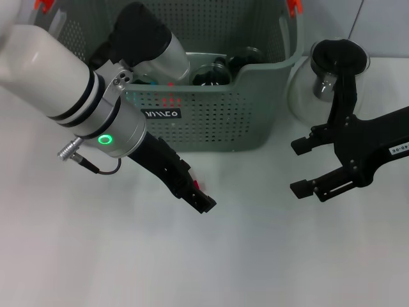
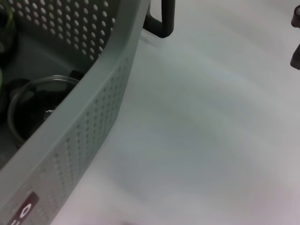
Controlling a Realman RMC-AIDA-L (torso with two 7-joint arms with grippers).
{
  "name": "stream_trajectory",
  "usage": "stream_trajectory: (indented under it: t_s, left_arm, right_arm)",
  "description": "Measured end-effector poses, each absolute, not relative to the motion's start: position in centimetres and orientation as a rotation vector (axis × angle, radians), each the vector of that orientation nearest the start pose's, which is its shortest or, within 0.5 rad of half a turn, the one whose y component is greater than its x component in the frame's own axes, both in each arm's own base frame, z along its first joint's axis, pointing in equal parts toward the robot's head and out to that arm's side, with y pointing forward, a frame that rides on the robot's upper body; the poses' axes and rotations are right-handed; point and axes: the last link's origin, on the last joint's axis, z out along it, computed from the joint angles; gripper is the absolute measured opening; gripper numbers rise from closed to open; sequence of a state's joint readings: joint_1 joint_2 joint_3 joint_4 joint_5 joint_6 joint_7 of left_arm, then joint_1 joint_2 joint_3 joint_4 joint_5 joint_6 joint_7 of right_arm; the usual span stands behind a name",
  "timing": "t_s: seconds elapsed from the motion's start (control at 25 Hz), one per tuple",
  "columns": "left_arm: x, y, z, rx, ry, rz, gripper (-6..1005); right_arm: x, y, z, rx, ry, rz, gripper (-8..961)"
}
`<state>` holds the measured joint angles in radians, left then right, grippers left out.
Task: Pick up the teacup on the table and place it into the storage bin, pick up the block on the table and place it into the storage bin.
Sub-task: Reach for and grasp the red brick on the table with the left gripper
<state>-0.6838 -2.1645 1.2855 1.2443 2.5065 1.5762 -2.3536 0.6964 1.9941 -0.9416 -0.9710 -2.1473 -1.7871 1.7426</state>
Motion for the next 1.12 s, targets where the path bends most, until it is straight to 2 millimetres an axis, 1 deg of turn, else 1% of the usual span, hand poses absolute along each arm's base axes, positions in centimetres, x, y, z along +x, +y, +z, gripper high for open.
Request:
stream_trajectory:
  t_s: [0.52, 0.64, 0.84, 1.12]
  left_arm:
    - [-14.9, 35.7, -3.2, -2.820, -0.771, 0.324, 884]
    - [-15.4, 36.1, -3.5, -2.791, -0.787, 0.334, 883]
    - [-16.4, 37.2, -4.1, -2.708, -0.811, 0.399, 880]
    - [-16.6, 38.0, -5.2, -2.691, -0.800, 0.421, 876]
  right_arm:
    - [18.5, 35.5, 3.6, -3.116, 0.420, 0.208, 926]
    - [18.5, 35.5, 3.6, -3.115, 0.421, 0.210, 926]
    - [18.5, 35.6, 3.7, -3.113, 0.419, 0.206, 926]
    - [18.2, 35.8, 3.8, -3.114, 0.413, 0.204, 926]
